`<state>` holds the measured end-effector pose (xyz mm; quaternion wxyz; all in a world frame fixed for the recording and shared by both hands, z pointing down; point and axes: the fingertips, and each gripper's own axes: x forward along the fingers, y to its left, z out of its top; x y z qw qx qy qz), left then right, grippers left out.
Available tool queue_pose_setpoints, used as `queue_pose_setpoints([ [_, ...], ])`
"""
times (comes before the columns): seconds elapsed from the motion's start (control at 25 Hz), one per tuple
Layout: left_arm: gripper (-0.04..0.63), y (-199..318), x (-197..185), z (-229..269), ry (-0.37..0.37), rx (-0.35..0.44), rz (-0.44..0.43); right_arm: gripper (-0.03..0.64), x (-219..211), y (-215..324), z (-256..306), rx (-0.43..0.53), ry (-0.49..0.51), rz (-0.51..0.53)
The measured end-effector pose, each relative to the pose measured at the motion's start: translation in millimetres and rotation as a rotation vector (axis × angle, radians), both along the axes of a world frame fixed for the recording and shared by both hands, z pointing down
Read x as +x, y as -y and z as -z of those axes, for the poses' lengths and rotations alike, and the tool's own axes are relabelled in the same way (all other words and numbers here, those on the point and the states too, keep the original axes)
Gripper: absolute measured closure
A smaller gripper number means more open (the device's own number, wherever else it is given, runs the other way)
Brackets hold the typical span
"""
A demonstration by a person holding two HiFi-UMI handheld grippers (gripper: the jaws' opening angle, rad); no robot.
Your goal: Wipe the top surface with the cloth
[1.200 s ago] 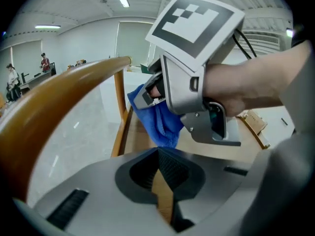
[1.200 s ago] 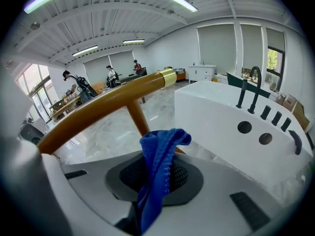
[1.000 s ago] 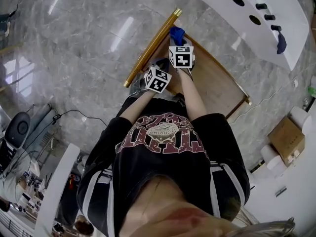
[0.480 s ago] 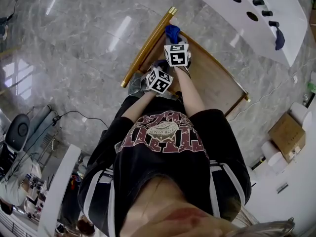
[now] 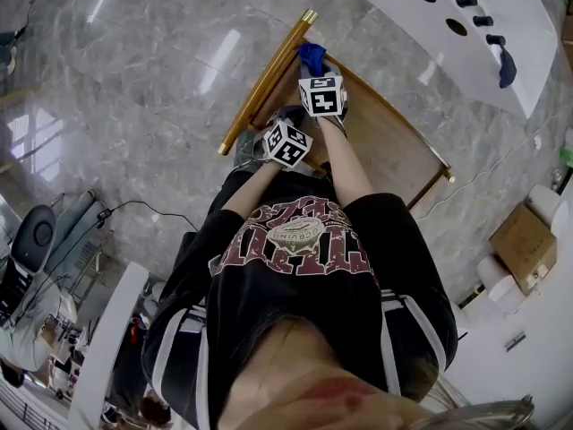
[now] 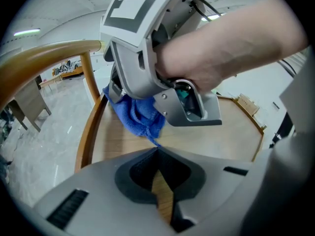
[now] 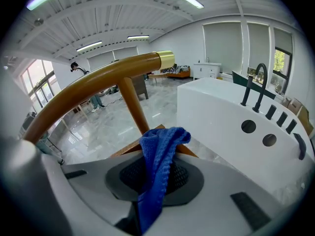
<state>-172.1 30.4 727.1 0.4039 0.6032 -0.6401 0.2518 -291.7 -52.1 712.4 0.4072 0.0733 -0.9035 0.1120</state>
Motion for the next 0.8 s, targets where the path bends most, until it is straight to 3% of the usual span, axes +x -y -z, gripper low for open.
queue_pose_setpoints([
  [0.2, 0.546, -5, 0, -1, -0.009, -0.017, 0.02, 0.552, 10, 3, -1, -0.015, -0.009, -0.013],
  [0.8, 0.546, -4, 8, 2, 0.017, -0.058, -0.029, 0.552, 44, 17, -1, -0.019, -0.01, -0.072],
])
